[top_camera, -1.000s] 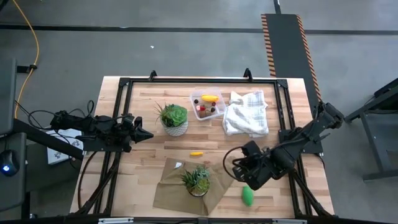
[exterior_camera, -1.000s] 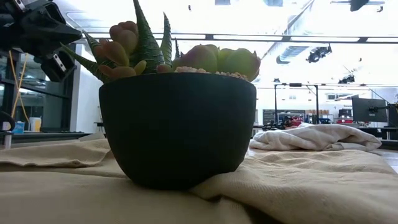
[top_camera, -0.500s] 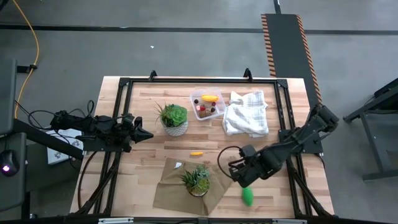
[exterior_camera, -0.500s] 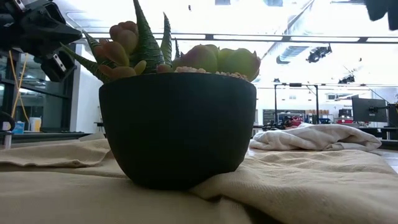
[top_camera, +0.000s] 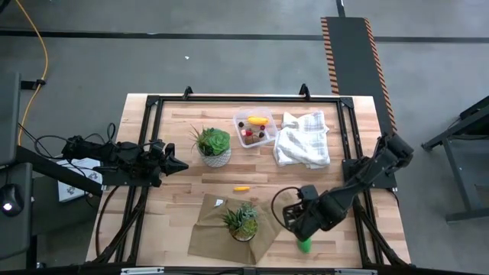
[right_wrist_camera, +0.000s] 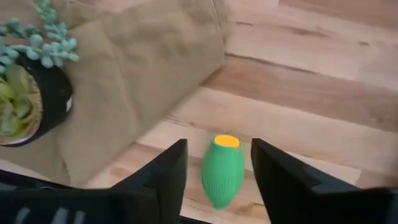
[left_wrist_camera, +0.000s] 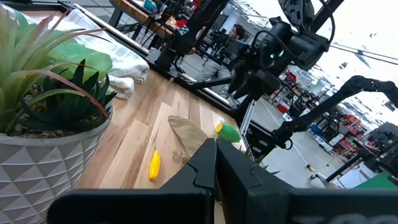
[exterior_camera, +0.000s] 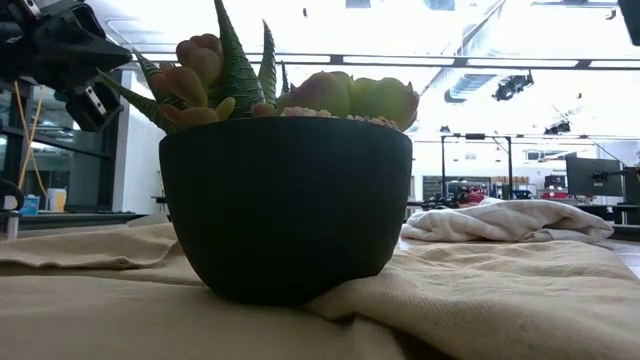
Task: Pick and placing Produce into tupperware
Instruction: Put the green corn into the transparent bin, then put the yellow corn pepper into the transparent bin
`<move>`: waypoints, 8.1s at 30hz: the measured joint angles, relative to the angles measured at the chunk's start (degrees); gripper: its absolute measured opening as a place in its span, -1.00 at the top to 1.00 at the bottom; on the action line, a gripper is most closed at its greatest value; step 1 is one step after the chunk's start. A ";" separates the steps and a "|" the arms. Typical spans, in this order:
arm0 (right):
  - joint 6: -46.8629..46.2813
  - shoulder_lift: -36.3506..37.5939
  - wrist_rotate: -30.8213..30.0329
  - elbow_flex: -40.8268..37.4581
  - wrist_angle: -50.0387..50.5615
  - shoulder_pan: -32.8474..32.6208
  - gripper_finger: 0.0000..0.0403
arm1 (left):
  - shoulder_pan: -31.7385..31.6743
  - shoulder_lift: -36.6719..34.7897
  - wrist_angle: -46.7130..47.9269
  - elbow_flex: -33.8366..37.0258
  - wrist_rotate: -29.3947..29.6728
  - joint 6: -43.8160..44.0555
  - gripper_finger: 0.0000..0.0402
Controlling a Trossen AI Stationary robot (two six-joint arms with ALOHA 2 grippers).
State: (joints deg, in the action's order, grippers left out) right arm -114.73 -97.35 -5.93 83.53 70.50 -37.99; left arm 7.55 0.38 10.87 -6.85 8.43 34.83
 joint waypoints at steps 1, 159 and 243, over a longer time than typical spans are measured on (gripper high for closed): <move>-0.81 -0.30 0.08 0.00 -0.11 -0.32 0.14 | 0.00 0.00 0.00 0.00 0.00 0.00 1.00; 68.18 5.85 -10.00 -5.64 -26.16 28.31 -0.04 | 0.00 -0.02 -0.02 -0.02 0.00 0.00 1.00; 96.73 -10.28 14.91 -5.50 -43.40 65.34 -0.32 | 0.00 -0.01 -0.02 0.00 0.00 0.00 1.00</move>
State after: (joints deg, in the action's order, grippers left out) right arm -18.00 -107.63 8.97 78.02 27.10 27.35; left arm 7.55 0.38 10.85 -6.85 8.43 34.83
